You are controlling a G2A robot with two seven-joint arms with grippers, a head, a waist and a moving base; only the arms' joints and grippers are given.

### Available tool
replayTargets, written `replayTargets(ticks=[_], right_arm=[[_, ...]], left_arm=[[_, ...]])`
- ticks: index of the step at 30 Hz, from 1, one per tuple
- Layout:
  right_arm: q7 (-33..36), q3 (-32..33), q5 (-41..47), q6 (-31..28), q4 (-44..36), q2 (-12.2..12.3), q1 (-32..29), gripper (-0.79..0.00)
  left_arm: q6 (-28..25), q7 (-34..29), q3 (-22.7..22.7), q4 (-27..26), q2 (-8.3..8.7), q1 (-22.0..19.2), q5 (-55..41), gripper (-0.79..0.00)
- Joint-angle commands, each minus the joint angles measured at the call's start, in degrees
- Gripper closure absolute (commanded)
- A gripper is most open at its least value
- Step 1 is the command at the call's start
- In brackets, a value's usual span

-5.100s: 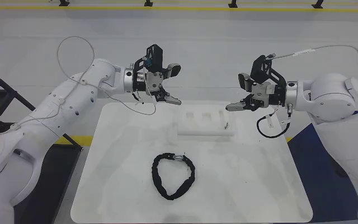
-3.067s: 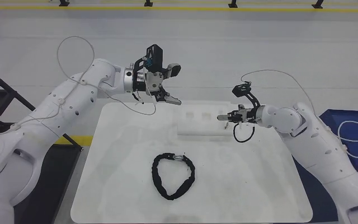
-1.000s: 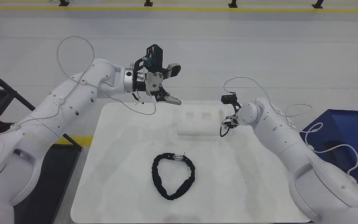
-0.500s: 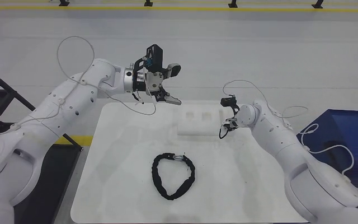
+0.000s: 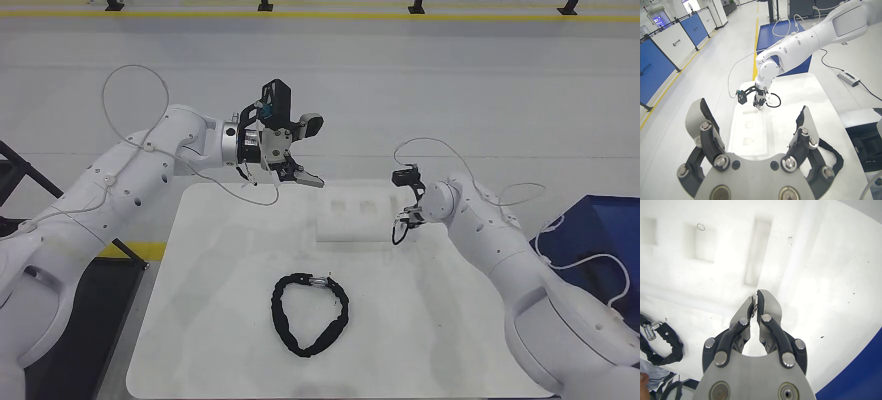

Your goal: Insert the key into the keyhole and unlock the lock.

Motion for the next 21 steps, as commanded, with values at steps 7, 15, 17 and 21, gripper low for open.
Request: replayTargets(ticks=[7, 15, 17, 21], right_arm=[[2.1, 1.3, -2.2, -1.7, -3.9, 0.8, 1.5, 0.0], [7.6, 6.0, -1.3, -5.4, -14.3, 4.2, 0.5, 0.0], [9.1, 8.1, -0.4, -5.8, -18.4, 5.6, -0.6, 0.0], [13.1, 13.1, -0.4, -4.7, -28.6, 8.8, -3.7, 0.0]], left_arm=[[0.0, 0.0, 0.0, 0.0, 0.0, 0.0, 0.0, -0.785], [0.0, 0.0, 0.0, 0.0, 0.0, 0.0, 0.0, -0.785], [0.0, 0.0, 0.0, 0.0, 0.0, 0.0, 0.0, -0.785], [0.0, 0.0, 0.0, 0.0, 0.0, 0.0, 0.0, -0.785]])
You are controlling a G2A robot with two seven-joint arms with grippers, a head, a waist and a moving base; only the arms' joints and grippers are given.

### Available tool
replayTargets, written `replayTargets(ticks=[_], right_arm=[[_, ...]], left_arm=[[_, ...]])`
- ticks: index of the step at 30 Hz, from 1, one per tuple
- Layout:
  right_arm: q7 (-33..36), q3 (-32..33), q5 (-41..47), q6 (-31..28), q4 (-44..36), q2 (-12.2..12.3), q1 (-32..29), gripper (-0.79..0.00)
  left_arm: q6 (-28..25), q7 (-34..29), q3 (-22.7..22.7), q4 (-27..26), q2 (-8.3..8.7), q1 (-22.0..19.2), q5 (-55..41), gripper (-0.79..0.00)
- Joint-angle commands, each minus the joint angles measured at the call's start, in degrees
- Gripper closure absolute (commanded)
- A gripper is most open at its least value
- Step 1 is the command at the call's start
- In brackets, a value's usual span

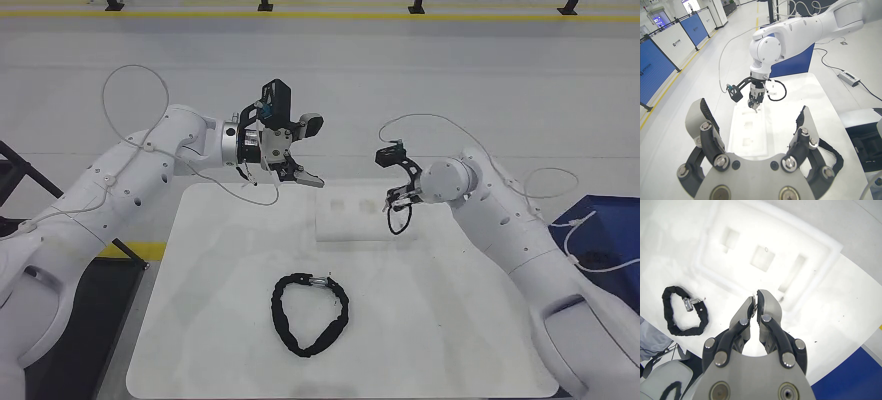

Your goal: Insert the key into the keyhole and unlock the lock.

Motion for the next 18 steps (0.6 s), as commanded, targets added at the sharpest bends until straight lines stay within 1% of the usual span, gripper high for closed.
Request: replayTargets(ticks=[1, 4, 9, 11, 12, 16, 18], right_arm=[[2.0, 3.0, 0.4, 0.6, -5.9, 1.7, -2.1, 0.0], [4.6, 8.3, 0.3, 1.5, -15.1, 4.3, -6.1, 0.0], [7.2, 18.4, 3.5, 1.7, -28.3, 7.9, -14.3, 0.0], [7.8, 22.4, 7.7, 2.2, -31.5, 8.9, -17.6, 0.0], [8.7, 24.1, 7.5, 2.3, -33.1, 9.4, -18.6, 0.0], [9.0, 30.6, 13.2, 4.1, -38.5, 10.7, -22.9, 0.0], [9.2, 33.3, 14.6, 5.0, -40.9, 11.2, -24.5, 0.0]], left_arm=[[0.0, 0.0, 0.0, 0.0, 0.0, 0.0, 0.0, -0.785], [0.0, 0.0, 0.0, 0.0, 0.0, 0.0, 0.0, -0.785], [0.0, 0.0, 0.0, 0.0, 0.0, 0.0, 0.0, -0.785], [0.0, 0.0, 0.0, 0.0, 0.0, 0.0, 0.0, -0.785], [0.0, 0.0, 0.0, 0.0, 0.0, 0.0, 0.0, -0.785], [0.0, 0.0, 0.0, 0.0, 0.0, 0.0, 0.0, -0.785], [0.0, 0.0, 0.0, 0.0, 0.0, 0.0, 0.0, -0.785]])
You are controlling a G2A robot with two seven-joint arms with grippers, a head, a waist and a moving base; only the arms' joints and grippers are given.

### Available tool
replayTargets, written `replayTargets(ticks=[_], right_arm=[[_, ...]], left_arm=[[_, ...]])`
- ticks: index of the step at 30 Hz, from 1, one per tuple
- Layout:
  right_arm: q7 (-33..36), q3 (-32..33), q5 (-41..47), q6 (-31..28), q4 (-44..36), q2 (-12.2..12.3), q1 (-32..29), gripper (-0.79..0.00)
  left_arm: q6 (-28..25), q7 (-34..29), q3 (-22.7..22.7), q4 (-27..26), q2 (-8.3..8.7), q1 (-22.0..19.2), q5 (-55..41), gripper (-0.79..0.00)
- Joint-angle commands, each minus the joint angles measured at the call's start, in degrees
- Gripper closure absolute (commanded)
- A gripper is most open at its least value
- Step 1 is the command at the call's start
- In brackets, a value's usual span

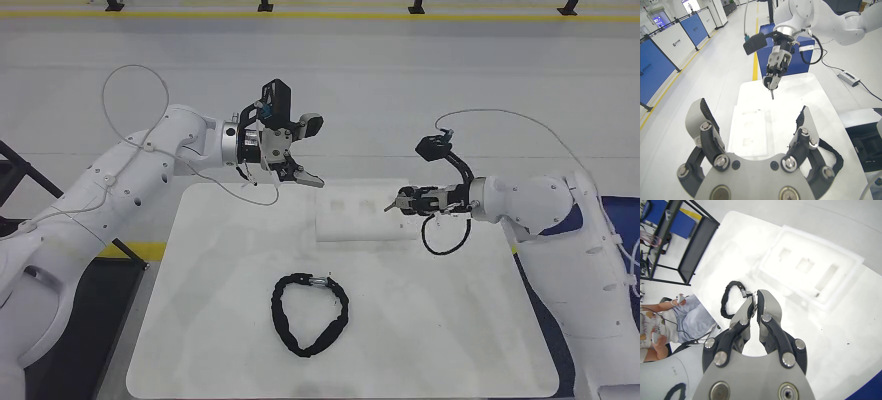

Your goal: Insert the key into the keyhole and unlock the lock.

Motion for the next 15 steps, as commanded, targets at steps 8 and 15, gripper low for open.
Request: replayTargets(ticks=[8, 15], right_arm=[[-3.7, 7.9, 12.2, 2.8, -5.5, 1.0, -5.6, 0.0], [-5.8, 9.6, 17.1, 3.6, -5.8, 1.1, -6.8, 0.0]], left_arm=[[0.0, 0.0, 0.0, 0.0, 0.0, 0.0, 0.0, -0.785], [0.0, 0.0, 0.0, 0.0, 0.0, 0.0, 0.0, -0.785]])
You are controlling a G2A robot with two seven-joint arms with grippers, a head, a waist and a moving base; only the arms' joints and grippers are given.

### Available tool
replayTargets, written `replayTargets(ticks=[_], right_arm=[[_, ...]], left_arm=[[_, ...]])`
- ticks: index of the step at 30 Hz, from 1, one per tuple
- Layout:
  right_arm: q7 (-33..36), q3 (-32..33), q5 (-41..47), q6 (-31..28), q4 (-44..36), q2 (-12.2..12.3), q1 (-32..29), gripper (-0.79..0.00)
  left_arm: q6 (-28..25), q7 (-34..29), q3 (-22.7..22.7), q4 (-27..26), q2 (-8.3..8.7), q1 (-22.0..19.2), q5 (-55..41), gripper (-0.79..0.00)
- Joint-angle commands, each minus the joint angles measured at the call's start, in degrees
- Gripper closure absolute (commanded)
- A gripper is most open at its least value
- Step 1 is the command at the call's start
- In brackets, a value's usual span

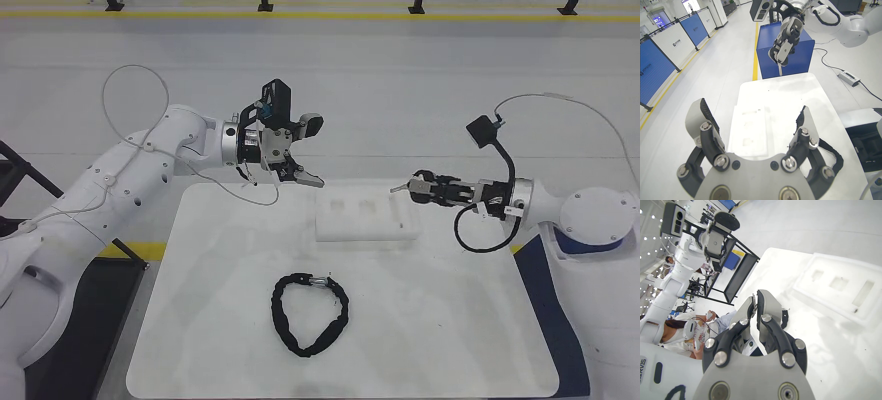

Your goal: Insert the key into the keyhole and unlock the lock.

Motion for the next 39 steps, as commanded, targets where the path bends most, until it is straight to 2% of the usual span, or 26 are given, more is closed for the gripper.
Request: replayTargets(ticks=[1, 7, 16, 21, 26, 31, 39], right_arm=[[0.0, 0.0, -0.1, 0.0, 0.0, 0.0, 0.0, 0.0], [0.0, 0.0, -0.1, 0.0, 0.0, 0.0, 0.0, 0.0], [0.0, 0.0, -0.1, 0.0, 0.0, 0.0, 0.0, 0.0], [0.0, 0.0, -0.1, 0.0, 0.0, 0.0, 0.0, 0.0], [0.0, 0.0, -0.1, 0.0, 0.0, 0.0, 0.0, 0.0], [0.0, 0.0, -0.1, 0.0, 0.0, 0.0, 0.0, 0.0], [0.0, 0.0, -0.1, 0.0, 0.0, 0.0, 0.0, 0.0]], left_arm=[[0.0, 0.0, 0.0, 0.0, 0.0, 0.0, 0.0, -0.785], [1.1, -1.0, -0.3, -1.0, 0.07, 1.0, 0.6, -0.785], [0.0, -1.6, -2.0, -4.2, 1.14, 8.7, 4.6, -0.785], [0.1, 0.5, -2.5, -6.0, 1.39, 13.2, 10.5, -0.785], [0.0, 3.3, -2.7, -8.3, 0.85, 16.4, 19.9, -0.785], [0.0, 4.7, -1.6, -6.1, -0.24, 18.0, 28.3, -0.785], [0.0, 7.1, 0.0, 1.0, -1.92, 19.4, 32.3, -0.785]])
